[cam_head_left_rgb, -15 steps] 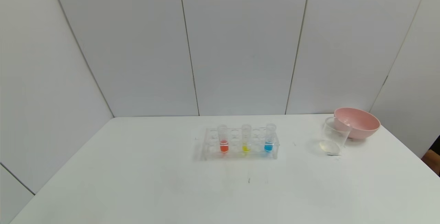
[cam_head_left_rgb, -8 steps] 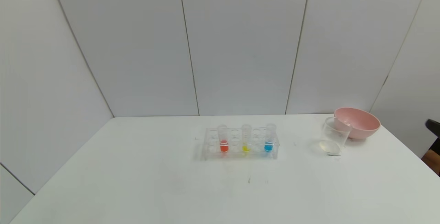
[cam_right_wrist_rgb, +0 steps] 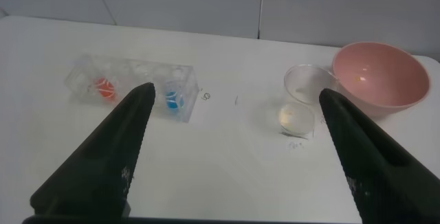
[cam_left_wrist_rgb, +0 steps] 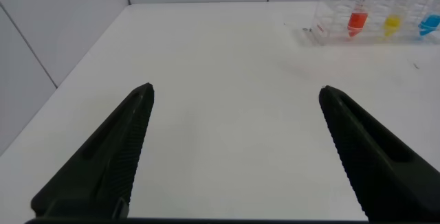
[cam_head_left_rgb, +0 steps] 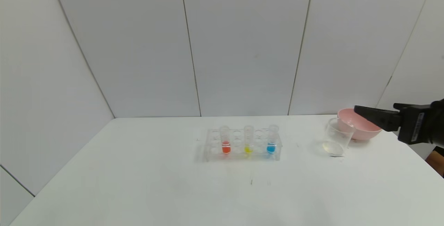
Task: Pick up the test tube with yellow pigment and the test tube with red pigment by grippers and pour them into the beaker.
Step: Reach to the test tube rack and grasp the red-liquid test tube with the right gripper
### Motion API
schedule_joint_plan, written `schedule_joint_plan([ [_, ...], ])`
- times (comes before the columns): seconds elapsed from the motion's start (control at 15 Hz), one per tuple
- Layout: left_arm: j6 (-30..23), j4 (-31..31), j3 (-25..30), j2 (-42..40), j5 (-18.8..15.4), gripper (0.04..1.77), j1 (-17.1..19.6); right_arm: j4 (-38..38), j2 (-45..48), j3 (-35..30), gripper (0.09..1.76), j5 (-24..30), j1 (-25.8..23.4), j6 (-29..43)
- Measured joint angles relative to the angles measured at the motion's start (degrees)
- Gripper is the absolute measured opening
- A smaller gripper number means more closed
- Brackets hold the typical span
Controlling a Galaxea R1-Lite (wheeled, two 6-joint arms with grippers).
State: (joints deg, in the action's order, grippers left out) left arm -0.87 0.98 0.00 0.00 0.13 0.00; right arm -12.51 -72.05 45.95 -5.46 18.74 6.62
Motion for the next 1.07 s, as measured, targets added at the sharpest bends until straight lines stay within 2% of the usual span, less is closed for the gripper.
schedule_joint_plan([
  [0.13,0.0,0.0,0.0,0.0,0.0,1.72,0.0,0.8,-3.3,2.2,1.71,-6.9,6.9,1.3],
  [0.47,0.0,0.0,0.0,0.0,0.0,1.72,0.0,1.0,-13.3,8.4,1.71,-20.1,23.4,6.4],
  [0.73,0.0,0.0,0.0,0.0,0.0,1.72,0.0,1.1,-23.0,15.1,1.71,-25.9,30.6,8.7],
  [1.07,0.0,0.0,0.0,0.0,0.0,1.72,0.0,1.1,-35.8,26.0,1.71,-30.5,36.0,11.6],
])
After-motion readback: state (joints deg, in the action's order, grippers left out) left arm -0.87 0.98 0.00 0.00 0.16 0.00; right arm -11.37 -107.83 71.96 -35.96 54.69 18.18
